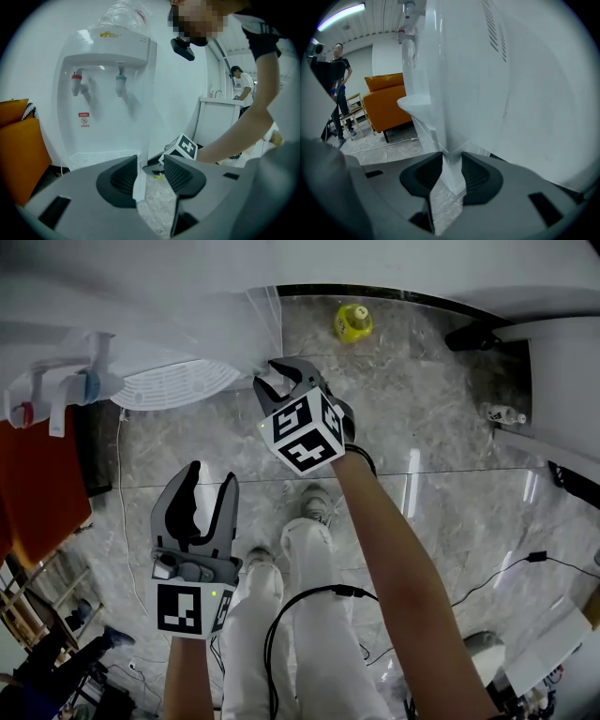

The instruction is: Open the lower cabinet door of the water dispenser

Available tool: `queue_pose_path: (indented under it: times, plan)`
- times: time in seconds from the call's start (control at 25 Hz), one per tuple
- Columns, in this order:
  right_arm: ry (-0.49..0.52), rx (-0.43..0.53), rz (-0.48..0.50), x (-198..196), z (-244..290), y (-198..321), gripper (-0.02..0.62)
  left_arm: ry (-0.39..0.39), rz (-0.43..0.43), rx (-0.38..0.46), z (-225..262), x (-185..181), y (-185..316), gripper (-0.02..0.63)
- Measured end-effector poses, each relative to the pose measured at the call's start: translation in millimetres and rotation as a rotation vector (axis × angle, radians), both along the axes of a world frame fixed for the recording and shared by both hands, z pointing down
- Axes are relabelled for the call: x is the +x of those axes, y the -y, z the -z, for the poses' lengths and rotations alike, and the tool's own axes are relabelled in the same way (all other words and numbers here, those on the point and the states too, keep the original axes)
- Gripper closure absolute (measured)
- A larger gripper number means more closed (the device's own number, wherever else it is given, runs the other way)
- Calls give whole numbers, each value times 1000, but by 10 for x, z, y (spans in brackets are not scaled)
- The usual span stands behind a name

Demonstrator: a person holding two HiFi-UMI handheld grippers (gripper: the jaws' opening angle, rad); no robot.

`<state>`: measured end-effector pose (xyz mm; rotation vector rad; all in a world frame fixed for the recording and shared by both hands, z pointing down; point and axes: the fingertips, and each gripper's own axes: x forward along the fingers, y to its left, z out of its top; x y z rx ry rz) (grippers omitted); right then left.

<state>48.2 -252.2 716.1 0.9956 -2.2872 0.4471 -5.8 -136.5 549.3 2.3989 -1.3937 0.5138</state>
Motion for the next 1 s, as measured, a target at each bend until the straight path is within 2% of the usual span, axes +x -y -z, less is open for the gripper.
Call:
queue_pose_path:
  times: [0.48, 1.0]
  plan:
    - [-9, -11, -70, 7, 12, -36, 480, -12, -9, 11, 32, -65, -87, 428]
    - [-26, -13, 5, -100, 13, -594, 492, -29, 47, -18, -3, -242, -252, 428]
